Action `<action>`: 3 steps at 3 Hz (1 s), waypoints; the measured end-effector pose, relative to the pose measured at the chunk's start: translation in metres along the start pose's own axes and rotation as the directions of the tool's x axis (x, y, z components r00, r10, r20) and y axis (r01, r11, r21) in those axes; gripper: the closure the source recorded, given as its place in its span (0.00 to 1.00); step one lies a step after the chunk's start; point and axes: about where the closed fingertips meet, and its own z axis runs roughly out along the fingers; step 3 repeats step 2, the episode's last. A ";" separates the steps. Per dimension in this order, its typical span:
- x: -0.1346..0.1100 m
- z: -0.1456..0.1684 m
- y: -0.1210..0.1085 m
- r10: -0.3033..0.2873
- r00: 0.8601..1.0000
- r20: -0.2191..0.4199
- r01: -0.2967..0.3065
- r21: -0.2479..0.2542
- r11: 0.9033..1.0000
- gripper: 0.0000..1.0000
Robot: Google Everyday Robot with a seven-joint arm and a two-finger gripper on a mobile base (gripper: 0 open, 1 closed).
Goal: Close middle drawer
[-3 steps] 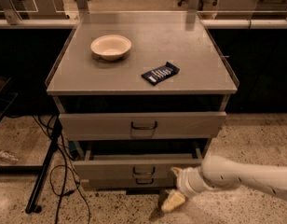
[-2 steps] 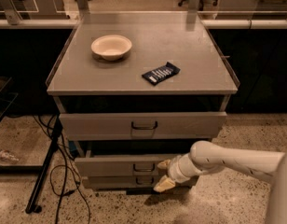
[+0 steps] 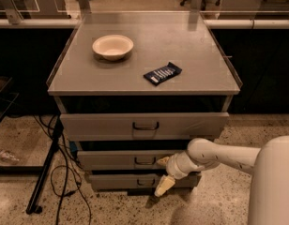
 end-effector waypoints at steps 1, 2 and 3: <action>0.000 0.000 0.000 0.000 1.000 0.000 0.000 0.000 1.000 0.00; 0.000 0.000 0.000 0.000 1.000 0.000 0.000 0.000 1.000 0.00; 0.000 0.000 0.000 0.000 1.000 0.000 0.000 0.000 1.000 0.00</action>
Offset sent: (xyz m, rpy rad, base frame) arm 0.0000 0.0000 0.0000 0.0000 0.0000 0.0000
